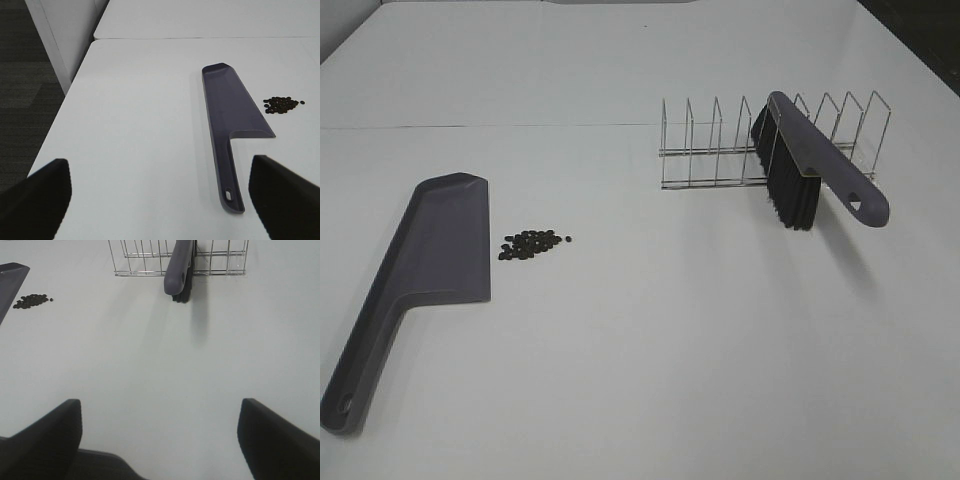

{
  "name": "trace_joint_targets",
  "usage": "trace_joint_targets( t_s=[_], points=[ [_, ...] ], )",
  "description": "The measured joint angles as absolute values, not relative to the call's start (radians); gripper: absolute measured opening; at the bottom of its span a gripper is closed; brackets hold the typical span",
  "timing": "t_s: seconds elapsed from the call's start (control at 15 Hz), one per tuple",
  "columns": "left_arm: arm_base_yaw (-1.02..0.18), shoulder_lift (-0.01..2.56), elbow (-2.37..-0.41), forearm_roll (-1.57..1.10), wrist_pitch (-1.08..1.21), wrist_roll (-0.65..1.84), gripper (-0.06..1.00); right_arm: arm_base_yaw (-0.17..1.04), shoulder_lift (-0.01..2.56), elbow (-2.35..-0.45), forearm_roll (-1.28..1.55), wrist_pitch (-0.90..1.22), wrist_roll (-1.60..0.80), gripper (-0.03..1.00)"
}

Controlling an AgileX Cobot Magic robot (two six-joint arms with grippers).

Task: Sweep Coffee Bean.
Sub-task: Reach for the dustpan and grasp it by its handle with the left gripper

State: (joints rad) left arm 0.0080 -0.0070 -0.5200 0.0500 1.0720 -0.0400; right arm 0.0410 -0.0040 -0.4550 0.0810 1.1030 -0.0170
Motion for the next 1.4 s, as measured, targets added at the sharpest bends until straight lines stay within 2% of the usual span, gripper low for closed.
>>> trace_joint_targets(
  t_s=[1.4],
  points=[
    [0.008, 0.040, -0.530, 0.065, 1.096, -0.036, 0.88, 0.041, -0.004, -0.455, 0.123, 1.103, -0.016, 0.80]
  ],
)
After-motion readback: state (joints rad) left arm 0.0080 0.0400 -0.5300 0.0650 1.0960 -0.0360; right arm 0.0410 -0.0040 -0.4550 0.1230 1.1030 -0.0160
